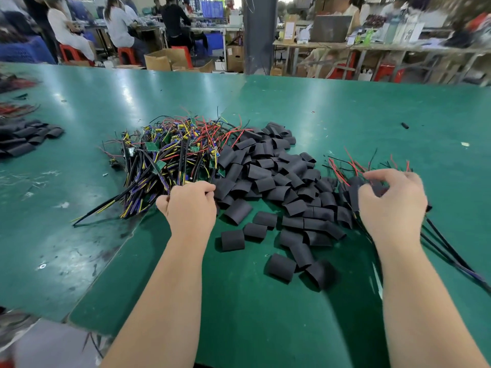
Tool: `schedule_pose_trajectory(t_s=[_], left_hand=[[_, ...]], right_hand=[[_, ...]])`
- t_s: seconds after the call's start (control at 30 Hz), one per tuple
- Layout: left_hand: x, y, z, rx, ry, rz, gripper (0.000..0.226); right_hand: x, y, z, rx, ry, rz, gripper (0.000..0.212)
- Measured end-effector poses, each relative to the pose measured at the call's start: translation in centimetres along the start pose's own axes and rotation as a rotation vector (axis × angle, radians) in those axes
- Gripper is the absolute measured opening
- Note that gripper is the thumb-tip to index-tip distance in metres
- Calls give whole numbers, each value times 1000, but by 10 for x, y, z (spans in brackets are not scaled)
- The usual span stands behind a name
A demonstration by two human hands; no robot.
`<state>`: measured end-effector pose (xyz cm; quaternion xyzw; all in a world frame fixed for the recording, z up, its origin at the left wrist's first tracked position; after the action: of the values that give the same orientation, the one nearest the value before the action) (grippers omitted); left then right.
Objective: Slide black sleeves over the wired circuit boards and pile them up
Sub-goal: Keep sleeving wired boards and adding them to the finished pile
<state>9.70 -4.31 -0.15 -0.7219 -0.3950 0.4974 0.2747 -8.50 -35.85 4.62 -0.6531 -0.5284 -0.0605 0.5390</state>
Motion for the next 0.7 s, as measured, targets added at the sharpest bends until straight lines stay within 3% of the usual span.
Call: schedule_pose_trajectory(t_s=[0.13,0.23,0.3,0.37,0.43,0.5,0.6,0.7], left_hand=[[-9,-26,5,-175,58,298,23],[-16,-24,4,-68,75,719,33],[-25,-23,6,0,124,833,38],[-37,-22,9,72,199,872,41],[-48,-20,14,133,272,853,44],[-54,-19,19,136,320,736,45],[-59,-19,26,45,371,347,30],[-68,-19,33,12,436,247,21]], right_hand=[[13,35,9,245,-39,-147,18],[21,72,26,489,66,-393,21],[29,97,45,687,211,-661,20],[41,110,60,823,344,-986,37],[54,111,63,871,389,-1239,41],[56,106,57,821,424,-1380,26],[50,99,47,725,399,-1370,14],[55,100,54,753,353,-1321,19]])
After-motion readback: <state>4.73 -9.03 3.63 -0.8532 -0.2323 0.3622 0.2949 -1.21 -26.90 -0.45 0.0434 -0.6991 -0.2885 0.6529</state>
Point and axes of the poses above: each hand's wrist, its own z-axis away from the middle knuckle, its own y-axis out of the palm, x = y × z, the point moved 10 cm from there along -z, towards the middle knuckle, and after that the axes turned 6 degrees about z, right-handed, at the moved point
